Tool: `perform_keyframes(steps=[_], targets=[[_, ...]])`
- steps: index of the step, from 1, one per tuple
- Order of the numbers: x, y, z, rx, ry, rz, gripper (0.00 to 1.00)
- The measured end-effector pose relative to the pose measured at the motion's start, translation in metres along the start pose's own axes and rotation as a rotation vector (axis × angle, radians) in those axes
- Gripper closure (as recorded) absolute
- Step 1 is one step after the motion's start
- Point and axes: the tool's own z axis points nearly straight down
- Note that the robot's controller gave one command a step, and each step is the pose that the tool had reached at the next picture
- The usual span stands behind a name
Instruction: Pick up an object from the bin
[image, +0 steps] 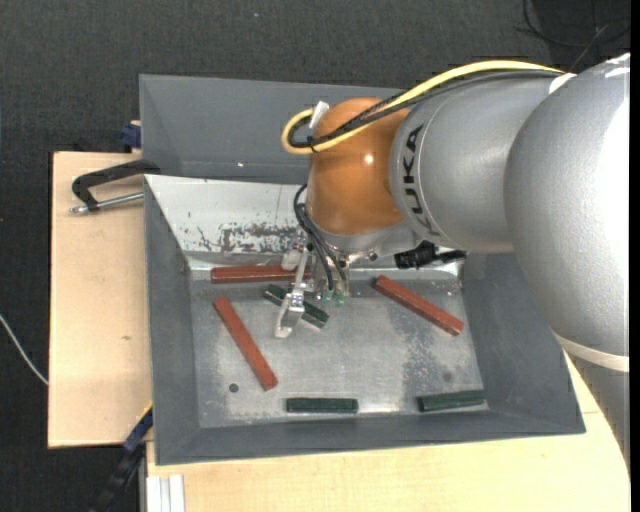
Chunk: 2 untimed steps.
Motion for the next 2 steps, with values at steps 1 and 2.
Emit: perform_keyframes(steps=[1, 2], targets=[[-0.007, -0.015, 0.03, -0.003, -0.007, -0.053, 0.0], [-0.006, -0.029, 0.059, -0.004, -0.002, -0.108, 1.0]])
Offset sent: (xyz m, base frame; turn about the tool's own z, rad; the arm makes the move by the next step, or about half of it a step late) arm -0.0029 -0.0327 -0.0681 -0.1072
